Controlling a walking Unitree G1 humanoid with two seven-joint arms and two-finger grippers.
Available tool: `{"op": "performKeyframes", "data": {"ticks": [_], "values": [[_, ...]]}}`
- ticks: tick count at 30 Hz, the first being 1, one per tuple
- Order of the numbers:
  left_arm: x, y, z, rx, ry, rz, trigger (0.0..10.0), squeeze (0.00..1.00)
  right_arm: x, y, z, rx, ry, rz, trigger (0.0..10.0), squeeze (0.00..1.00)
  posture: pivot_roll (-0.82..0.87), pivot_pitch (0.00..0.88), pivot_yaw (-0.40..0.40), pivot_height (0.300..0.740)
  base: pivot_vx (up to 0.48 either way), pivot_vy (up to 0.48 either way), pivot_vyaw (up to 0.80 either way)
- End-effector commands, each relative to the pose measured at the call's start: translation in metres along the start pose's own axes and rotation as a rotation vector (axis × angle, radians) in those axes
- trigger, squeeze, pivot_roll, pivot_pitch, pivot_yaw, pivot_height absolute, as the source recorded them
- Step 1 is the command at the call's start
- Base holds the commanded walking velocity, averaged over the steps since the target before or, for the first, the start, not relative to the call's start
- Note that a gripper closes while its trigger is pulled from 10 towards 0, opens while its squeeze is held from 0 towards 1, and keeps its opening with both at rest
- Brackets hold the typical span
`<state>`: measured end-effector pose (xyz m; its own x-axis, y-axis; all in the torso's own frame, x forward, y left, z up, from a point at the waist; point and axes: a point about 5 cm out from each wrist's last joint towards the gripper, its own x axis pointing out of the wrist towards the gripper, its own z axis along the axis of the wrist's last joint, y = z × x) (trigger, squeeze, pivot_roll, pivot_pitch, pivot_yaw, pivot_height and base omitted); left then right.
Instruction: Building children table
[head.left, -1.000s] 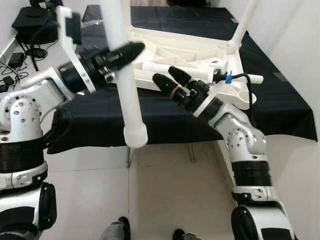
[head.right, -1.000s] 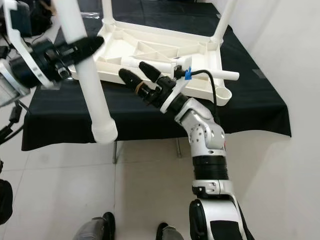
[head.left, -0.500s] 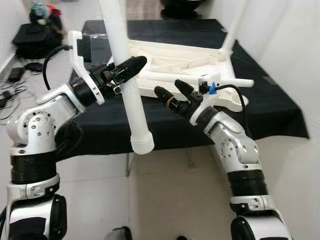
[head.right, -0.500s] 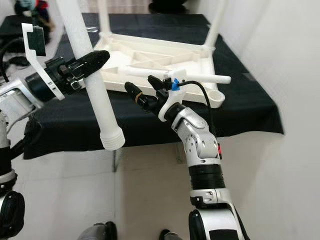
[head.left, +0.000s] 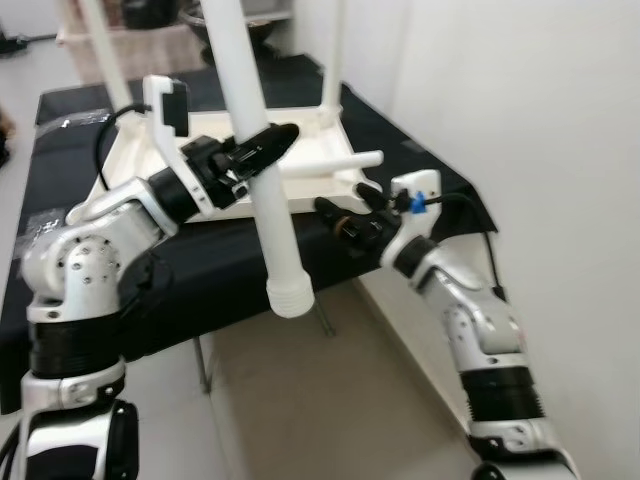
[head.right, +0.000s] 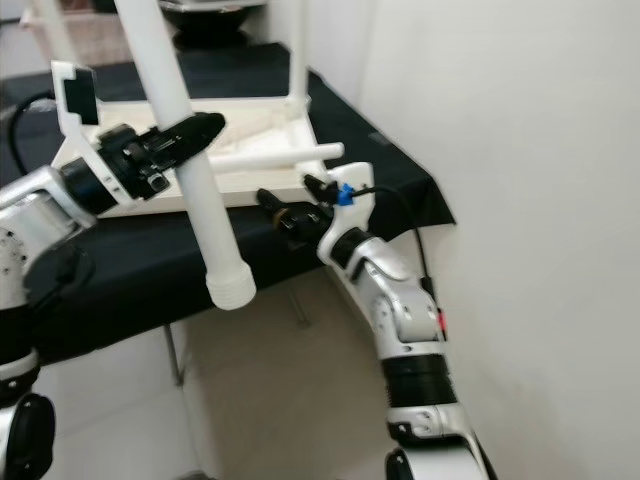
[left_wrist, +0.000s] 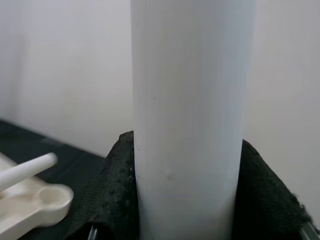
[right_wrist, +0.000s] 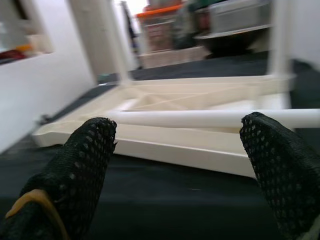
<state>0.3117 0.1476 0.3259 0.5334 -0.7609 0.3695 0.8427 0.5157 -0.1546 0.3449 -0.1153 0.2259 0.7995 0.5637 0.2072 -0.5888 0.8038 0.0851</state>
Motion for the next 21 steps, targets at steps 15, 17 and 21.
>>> {"op": "performKeyframes", "data": {"ticks": [15,17,21], "values": [[-0.003,0.004,0.006,0.047,0.02,-0.015,10.0,0.0,-0.002,-0.024,0.012,-0.037,0.0,0.0,10.0,0.0,0.03,0.122,-0.069,0.74,0.0,0.0,-0.36],[-0.003,0.004,0.006,0.048,0.016,-0.012,10.0,0.0,-0.002,-0.025,0.013,-0.045,-0.006,-0.006,10.0,0.0,0.03,0.122,-0.069,0.74,0.0,0.0,0.0],[-0.003,0.005,0.007,0.041,0.0,0.0,10.0,0.0,0.0,-0.024,0.017,-0.053,-0.033,-0.034,10.0,0.0,0.03,0.125,-0.07,0.74,0.0,0.0,0.0]]}}
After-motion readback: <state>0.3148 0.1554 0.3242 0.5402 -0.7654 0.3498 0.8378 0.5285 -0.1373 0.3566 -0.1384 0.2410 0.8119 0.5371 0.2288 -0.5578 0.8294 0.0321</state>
